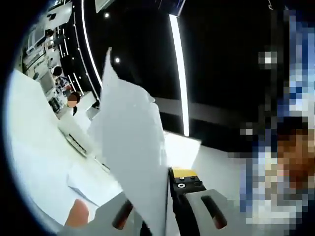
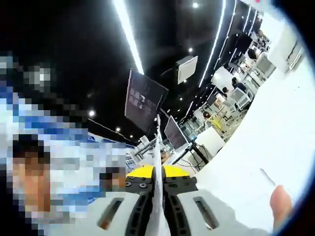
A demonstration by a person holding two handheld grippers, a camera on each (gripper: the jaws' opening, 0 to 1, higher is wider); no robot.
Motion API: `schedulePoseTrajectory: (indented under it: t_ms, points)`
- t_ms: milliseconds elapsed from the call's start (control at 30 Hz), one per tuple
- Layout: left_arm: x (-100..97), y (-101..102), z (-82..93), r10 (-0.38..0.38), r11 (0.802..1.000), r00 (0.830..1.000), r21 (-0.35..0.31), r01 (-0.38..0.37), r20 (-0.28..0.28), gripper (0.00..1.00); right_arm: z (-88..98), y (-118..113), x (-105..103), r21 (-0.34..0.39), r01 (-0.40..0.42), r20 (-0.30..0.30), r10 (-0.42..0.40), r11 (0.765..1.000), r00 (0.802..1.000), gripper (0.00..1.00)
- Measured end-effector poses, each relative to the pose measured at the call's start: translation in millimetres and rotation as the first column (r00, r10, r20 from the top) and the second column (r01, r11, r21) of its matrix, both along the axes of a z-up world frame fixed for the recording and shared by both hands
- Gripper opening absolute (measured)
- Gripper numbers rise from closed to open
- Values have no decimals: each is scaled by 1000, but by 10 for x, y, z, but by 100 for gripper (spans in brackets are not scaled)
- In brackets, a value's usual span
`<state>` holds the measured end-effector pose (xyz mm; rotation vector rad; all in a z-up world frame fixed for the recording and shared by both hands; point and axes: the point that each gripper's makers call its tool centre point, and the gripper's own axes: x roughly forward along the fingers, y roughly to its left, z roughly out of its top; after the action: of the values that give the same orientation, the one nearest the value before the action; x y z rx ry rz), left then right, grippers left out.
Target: Organize the stack of printing papers by aligning and flattening the scattered papers on the table
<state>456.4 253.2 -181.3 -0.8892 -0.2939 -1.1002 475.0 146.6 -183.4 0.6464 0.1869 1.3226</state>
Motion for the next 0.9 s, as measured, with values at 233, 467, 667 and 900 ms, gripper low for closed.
schedulePoseTrajectory:
  t_ms: [233, 467, 667, 900]
  points:
    - [-197, 202, -54, 39, 996, 998, 83, -34, -54, 5, -580, -312, 278, -503, 291, 336, -126, 814, 933, 35]
    - [-378, 385, -119, 81, 983, 992, 174, -64, -93, 5, -818, -517, 417, -617, 394, 459, -95, 681, 883, 48]
    - [-494, 502, -174, 101, 981, 983, 178, -73, -152, 5, -1027, -781, 672, -651, 481, 500, -146, 587, 854, 63]
    - [-641, 556, -279, 95, 983, 980, 174, -64, -174, 6, -1245, -858, 1119, -625, 551, 498, -261, 554, 827, 64]
